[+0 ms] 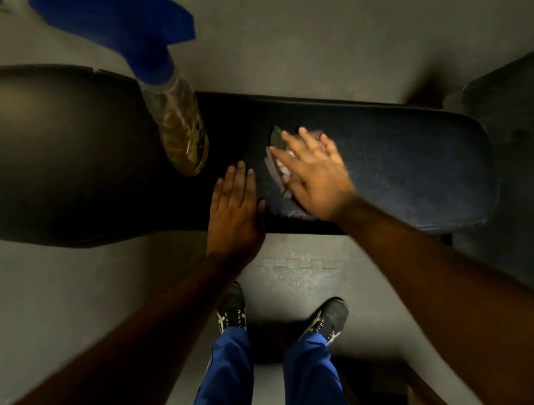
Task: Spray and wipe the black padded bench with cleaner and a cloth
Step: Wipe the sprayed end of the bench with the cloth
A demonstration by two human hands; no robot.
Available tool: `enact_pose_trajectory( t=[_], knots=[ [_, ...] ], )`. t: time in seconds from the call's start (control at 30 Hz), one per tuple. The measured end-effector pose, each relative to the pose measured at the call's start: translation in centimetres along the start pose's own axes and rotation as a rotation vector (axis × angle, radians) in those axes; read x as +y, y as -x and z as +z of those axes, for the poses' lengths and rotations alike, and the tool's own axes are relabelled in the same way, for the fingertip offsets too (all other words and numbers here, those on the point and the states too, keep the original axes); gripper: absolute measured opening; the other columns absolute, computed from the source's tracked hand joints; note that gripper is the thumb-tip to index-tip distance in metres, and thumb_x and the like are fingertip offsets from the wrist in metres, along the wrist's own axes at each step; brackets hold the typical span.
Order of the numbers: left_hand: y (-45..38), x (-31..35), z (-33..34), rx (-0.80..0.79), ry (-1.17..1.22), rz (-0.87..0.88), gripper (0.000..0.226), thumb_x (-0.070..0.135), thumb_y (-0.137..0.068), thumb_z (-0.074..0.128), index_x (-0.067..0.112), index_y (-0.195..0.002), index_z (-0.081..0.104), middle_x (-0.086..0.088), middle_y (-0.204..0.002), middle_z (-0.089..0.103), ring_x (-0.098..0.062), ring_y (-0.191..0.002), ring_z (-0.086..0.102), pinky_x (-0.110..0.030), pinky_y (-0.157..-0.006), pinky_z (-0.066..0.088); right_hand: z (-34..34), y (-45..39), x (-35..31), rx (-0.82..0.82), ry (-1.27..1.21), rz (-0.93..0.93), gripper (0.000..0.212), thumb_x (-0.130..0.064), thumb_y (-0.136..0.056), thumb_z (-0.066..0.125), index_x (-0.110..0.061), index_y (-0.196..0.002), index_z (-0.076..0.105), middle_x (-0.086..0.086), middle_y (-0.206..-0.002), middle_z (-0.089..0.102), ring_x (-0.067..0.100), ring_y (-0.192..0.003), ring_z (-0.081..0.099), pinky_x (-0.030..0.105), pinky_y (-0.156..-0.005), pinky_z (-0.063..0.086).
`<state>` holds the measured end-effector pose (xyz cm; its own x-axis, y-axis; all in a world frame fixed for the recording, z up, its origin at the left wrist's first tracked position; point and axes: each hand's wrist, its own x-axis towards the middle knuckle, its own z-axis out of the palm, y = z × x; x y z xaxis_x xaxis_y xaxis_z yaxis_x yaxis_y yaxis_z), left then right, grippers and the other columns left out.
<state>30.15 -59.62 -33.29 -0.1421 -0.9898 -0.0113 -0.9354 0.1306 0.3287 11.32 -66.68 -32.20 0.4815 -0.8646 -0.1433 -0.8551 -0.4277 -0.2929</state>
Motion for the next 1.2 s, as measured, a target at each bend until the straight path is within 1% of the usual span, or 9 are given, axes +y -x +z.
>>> enact_pose_trajectory(
  t=[0.17,0.3,0.47,0.6,0.77,0.87,1.0,1.13,1.2],
  knots=[
    [-0.1,0.1,-2.1,-0.035,0.152,-0.059,0.053,0.025,-0.095,0.042,0.003,-0.144,0.041,-0.017,-0.154,0.035,-0.029,-0.145,0.027,-0.037,-0.121,0.013,0.6,0.5,-2.1,0.145,-0.026,0.594,0.060,-0.046,-0.099,0.036,-0.028,-0.156,0.029,0.008,-0.166,0.021,0.034,-0.154,0.011,0.058,-0.121,0.001],
    [1.7,-0.5,-4.8,0.102,0.205,-0.146,0.037,0.018,-0.090,0.058,0.007,-0.125,0.058,-0.016,-0.134,0.053,-0.029,-0.124,0.048,-0.038,-0.108,0.037,1.5,3.4,-4.3,-0.032,-0.025,-0.051,0.061,-0.047,-0.093,0.045,-0.030,-0.152,0.038,0.005,-0.165,0.026,0.032,-0.154,0.016,0.057,-0.122,0.006],
    [3.1,-1.7,-7.2,0.218,0.267,-0.346,0.032,0.020,-0.084,0.067,0.010,-0.113,0.058,-0.012,-0.123,0.053,-0.025,-0.112,0.050,-0.031,-0.092,0.038,1.3,0.6,-4.7,0.125,-0.051,0.532,0.064,-0.049,-0.096,0.043,-0.029,-0.156,0.032,0.007,-0.166,0.022,0.034,-0.154,0.012,0.056,-0.121,0.001],
    [1.7,-1.8,-8.9,0.378,0.421,-0.503,0.054,0.025,-0.079,0.071,0.007,-0.126,0.051,-0.013,-0.131,0.048,-0.024,-0.119,0.048,-0.031,-0.101,0.040,2.2,2.2,-8.0,-0.060,0.016,-0.071,0.060,-0.049,-0.098,0.044,-0.032,-0.154,0.032,0.002,-0.167,0.022,0.030,-0.155,0.012,0.052,-0.122,0.000],
    [-1.5,-2.5,-9.8,0.385,0.537,-0.560,0.089,0.030,-0.077,0.076,0.011,-0.150,0.029,-0.008,-0.152,0.036,-0.019,-0.141,0.033,-0.022,-0.113,0.023,1.1,-3.3,-7.4,0.118,-0.040,0.523,0.059,-0.044,-0.100,0.039,-0.032,-0.157,0.026,0.004,-0.168,0.016,0.031,-0.155,0.006,0.052,-0.120,-0.005],
    [-3.3,-3.2,-10.2,0.323,0.583,-0.550,0.085,0.037,-0.078,0.074,0.018,-0.149,0.032,-0.003,-0.150,0.042,-0.017,-0.137,0.040,-0.030,-0.114,0.030,1.3,-5.3,-9.0,0.013,-0.031,0.142,0.058,-0.039,-0.099,0.043,-0.036,-0.155,0.029,0.000,-0.168,0.016,0.029,-0.156,0.006,0.055,-0.121,-0.004],
    [-5.1,-4.1,-11.3,0.242,0.544,-0.513,0.055,0.032,-0.082,0.070,0.022,-0.133,0.051,0.002,-0.126,0.062,-0.016,-0.115,0.060,-0.036,-0.100,0.048,-0.4,-9.2,-6.3,0.105,-0.076,0.438,0.056,-0.038,-0.099,0.041,-0.033,-0.154,0.033,0.003,-0.167,0.022,0.031,-0.155,0.010,0.056,-0.123,0.003],
    [-5.6,-4.5,-12.8,0.276,0.534,-0.548,0.045,0.027,-0.087,0.067,0.020,-0.130,0.054,0.001,-0.121,0.065,-0.011,-0.107,0.061,-0.027,-0.091,0.048,-0.4,-10.8,-7.5,0.013,-0.063,0.054,0.056,-0.038,-0.098,0.041,-0.034,-0.153,0.036,0.003,-0.166,0.025,0.030,-0.155,0.014,0.055,-0.123,0.005],
    [-5.6,-5.4,-13.6,0.305,0.561,-0.586,0.044,0.028,-0.088,0.067,0.022,-0.130,0.054,0.006,-0.119,0.064,-0.004,-0.104,0.058,-0.027,-0.091,0.049,-0.8,-11.9,-6.7,0.050,-0.074,0.131,0.056,-0.040,-0.096,0.037,-0.033,-0.152,0.038,0.003,-0.164,0.028,0.030,-0.154,0.017,0.053,-0.122,0.007]
  ],
)
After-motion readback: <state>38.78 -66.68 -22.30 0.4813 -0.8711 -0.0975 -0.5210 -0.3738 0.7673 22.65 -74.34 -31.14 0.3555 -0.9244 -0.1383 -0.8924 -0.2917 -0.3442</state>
